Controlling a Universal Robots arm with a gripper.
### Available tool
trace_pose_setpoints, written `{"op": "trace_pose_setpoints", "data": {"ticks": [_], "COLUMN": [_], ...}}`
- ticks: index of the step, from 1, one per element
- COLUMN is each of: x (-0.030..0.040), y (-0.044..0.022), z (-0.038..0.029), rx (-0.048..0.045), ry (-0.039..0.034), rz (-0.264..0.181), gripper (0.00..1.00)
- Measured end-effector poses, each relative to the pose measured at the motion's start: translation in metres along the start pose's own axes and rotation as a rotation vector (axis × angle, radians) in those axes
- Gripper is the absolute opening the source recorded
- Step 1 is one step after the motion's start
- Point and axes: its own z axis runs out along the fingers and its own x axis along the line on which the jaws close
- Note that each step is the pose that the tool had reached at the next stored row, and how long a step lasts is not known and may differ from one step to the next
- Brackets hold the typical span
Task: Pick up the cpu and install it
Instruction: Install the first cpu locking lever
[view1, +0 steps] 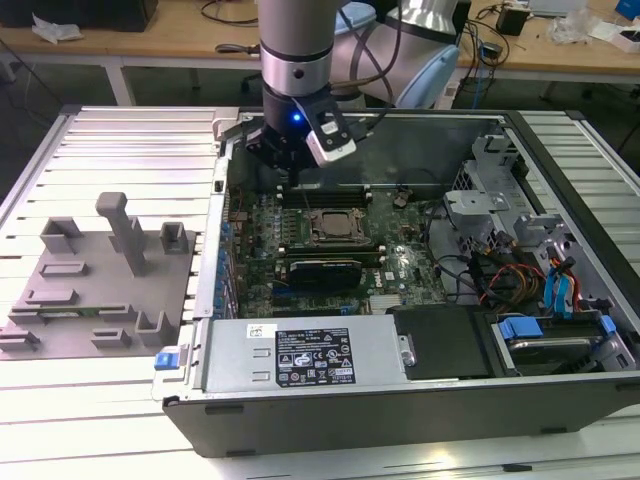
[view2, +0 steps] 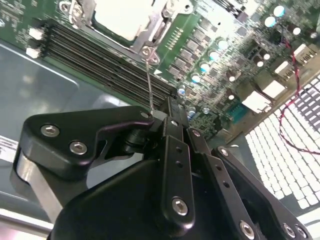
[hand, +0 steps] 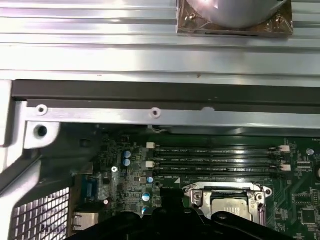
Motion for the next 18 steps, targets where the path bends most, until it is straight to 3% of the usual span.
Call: {"op": "trace_pose_setpoints", "data": {"ticks": [8,11,18], "x": [-0.0241,-0.0289,-0.0292], "y": [-0.0006,-0.0009,-0.0011], "z": [0.0003,0.0003,0.0018], "rx": [0.0004,0.0011,0.0052], "ry": [0.0056,0.0055,0.0035], "rz": [0.003,0.006,0.020], "gripper": [0.11,0.11,0.11]}}
